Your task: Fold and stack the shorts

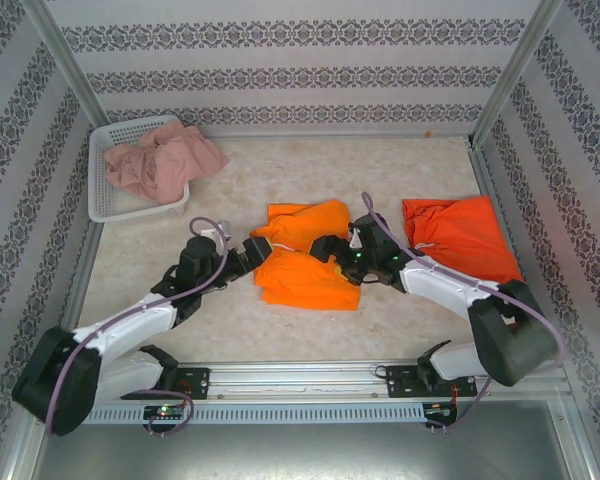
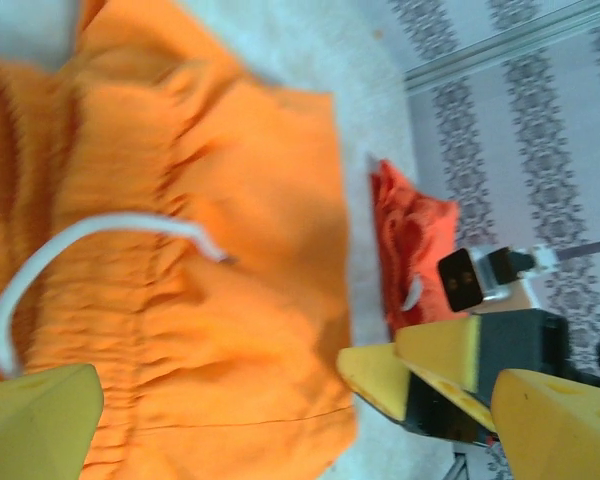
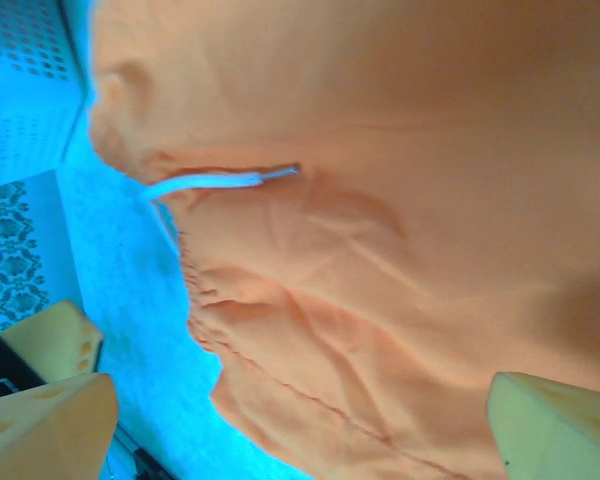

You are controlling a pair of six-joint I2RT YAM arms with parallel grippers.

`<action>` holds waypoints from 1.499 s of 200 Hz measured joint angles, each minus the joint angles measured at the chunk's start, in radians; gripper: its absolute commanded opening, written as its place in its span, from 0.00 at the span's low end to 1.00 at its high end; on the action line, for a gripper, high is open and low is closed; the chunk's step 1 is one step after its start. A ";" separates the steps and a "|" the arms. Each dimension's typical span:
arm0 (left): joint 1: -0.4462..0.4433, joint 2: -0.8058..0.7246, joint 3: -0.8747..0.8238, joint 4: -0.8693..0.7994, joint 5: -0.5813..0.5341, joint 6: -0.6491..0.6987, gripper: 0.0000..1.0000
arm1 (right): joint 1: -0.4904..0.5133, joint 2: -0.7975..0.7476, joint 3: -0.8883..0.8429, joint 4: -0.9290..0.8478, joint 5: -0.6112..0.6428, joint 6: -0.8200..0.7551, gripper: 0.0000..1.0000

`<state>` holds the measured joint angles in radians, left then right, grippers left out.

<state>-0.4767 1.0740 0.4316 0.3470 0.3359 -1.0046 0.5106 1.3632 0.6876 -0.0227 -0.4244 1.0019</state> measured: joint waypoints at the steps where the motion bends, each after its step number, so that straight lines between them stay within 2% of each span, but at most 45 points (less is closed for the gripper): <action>1: 0.000 -0.005 0.004 -0.004 0.000 0.002 1.00 | 0.000 -0.001 0.002 -0.002 0.001 -0.001 0.97; 30: 0.000 0.000 0.060 -0.027 0.003 0.005 1.00 | 0.000 0.027 0.124 -0.037 0.016 -0.014 0.97; 70: 0.000 0.204 0.168 -0.024 0.031 0.006 1.00 | 0.000 0.126 0.247 -0.039 0.016 -0.016 0.97; 133: 0.021 0.520 0.340 0.098 0.078 0.002 1.00 | 0.003 0.003 0.014 -0.016 0.044 0.050 0.97; 179: 0.079 0.655 0.371 0.114 0.082 0.005 1.00 | 0.003 -0.048 -0.114 0.016 0.059 0.072 0.97; 213: 0.086 0.679 0.379 0.125 0.082 0.022 1.00 | 0.003 -0.050 -0.201 0.042 0.069 0.074 0.98; 249: 0.086 0.663 0.379 0.107 0.081 0.050 1.00 | 0.003 -0.069 -0.219 0.066 0.064 0.070 0.97; 270: 0.086 0.584 0.377 0.038 0.074 0.071 1.00 | 0.003 -0.101 -0.217 0.039 0.066 0.047 0.98; 300: 0.060 0.375 0.376 -0.062 0.063 0.105 1.00 | 0.002 -0.171 -0.159 -0.091 0.099 -0.052 0.98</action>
<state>-0.4168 1.4490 0.8078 0.2852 0.3985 -0.9001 0.5125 1.1919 0.5282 -0.1135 -0.3252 0.9501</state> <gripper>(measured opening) 0.999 0.976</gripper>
